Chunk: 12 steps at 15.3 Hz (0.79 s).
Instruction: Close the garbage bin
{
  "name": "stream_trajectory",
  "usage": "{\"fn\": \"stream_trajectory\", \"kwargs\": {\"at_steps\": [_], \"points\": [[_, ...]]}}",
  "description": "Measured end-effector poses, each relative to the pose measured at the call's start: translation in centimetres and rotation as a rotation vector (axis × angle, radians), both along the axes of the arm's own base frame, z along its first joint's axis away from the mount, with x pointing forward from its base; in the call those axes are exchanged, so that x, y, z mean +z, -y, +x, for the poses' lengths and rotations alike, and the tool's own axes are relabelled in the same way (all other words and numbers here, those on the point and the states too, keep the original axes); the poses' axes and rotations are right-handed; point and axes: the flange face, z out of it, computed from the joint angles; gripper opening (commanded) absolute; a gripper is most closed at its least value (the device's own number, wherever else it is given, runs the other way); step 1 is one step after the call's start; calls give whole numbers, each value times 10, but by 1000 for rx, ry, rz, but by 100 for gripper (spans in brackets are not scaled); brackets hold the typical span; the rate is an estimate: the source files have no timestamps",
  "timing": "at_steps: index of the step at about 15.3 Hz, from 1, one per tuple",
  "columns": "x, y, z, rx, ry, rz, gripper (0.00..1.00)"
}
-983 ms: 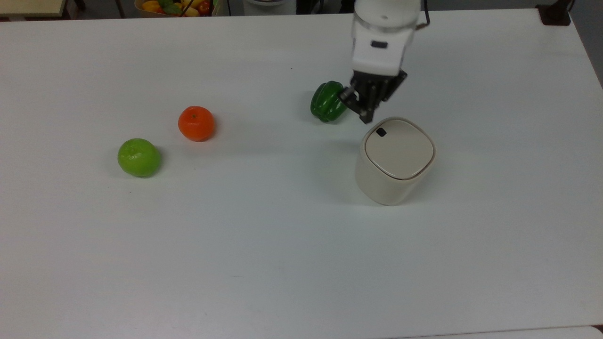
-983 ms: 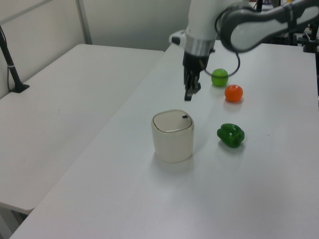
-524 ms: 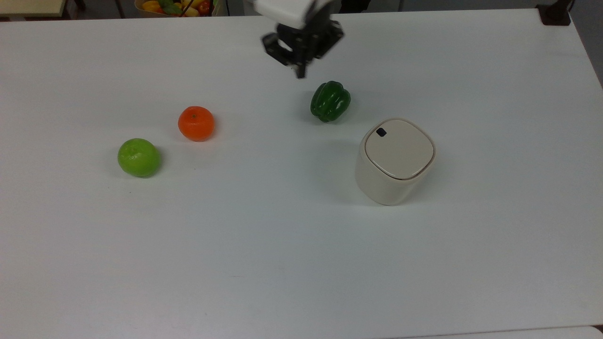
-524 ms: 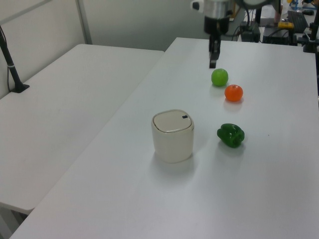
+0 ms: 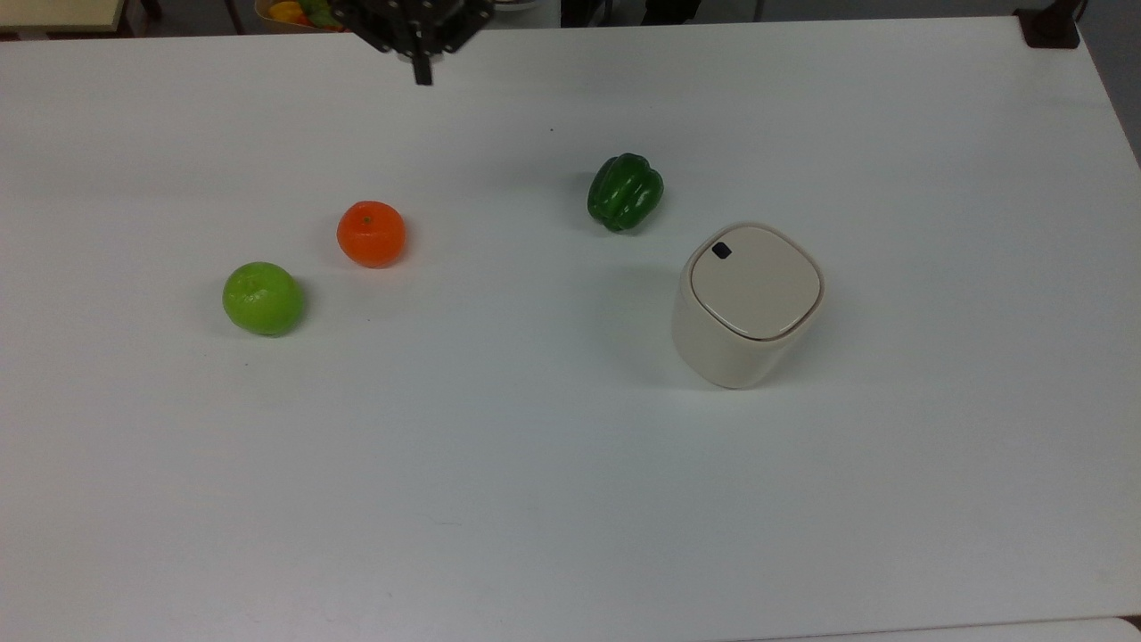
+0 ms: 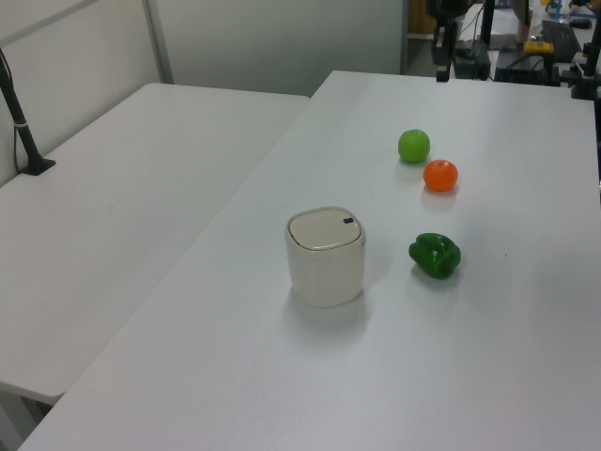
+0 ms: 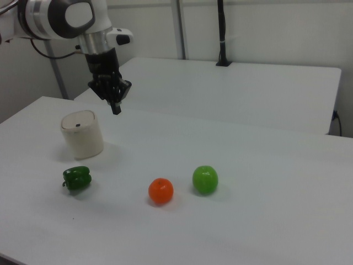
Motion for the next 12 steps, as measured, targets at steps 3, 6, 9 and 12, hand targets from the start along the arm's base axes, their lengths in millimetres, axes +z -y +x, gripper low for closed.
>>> {"fn": "stream_trajectory", "kwargs": {"at_steps": [3,6,9,12], "points": [[11,15,-8,-26,9,0,90],[12,23,-11,-38,4,-12,100],[10,33,-12,-53,0,-28,100],[11,40,-13,-66,-1,-28,100]]}}
